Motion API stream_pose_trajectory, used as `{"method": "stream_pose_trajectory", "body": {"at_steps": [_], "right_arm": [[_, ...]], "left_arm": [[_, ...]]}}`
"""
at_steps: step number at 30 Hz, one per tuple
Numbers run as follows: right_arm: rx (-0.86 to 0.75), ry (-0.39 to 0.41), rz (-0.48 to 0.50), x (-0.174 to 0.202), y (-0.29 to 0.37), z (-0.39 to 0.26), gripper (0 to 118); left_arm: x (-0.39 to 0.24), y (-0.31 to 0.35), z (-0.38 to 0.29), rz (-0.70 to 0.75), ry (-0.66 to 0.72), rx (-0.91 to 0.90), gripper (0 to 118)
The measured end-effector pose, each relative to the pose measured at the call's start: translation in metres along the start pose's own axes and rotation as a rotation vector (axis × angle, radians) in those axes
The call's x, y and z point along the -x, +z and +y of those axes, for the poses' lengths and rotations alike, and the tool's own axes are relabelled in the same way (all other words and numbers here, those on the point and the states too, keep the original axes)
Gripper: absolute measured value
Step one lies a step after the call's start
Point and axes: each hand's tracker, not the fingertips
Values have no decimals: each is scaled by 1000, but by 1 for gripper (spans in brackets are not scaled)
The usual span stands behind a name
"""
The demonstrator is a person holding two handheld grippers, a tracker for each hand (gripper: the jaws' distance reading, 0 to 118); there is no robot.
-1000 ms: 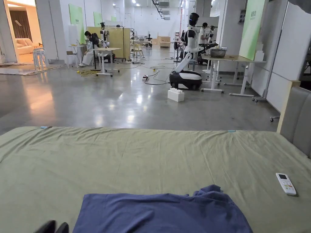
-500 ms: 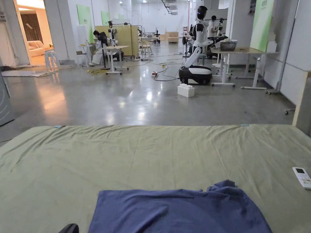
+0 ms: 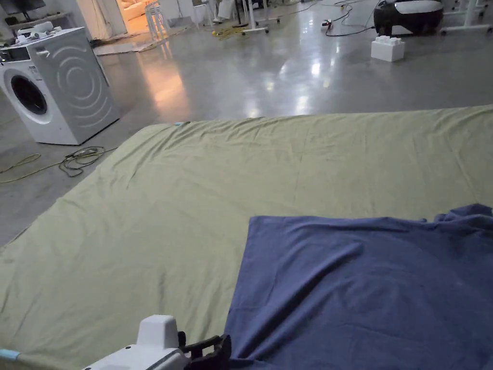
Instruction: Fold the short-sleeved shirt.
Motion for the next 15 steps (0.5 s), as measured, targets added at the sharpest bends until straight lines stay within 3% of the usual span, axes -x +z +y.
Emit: {"method": "stream_pose_trajectory", "body": {"at_steps": [6,7,8,9,10,15], "right_arm": [[41,-24,-18,-10,1,-6,0],[46,-24,-22,-12,1,-7,0],[49,-25,-26,-14,1,-8,0],[53,-28,-33,-16,2,-9,0],[59,-34,-38,-18,2,-10,0],[77,-50,-65,-27,6,-17,0]], "left_arm": [[11,-42,-17,-64,41,141,74],[11,-47,-17,-71,37,156,66],[10,-51,-18,-82,20,197,48],[9,-36,-18,-78,3,192,21],[7,-48,-16,-98,-9,225,14],[-13,-79,-12,-75,-46,311,10]]}}
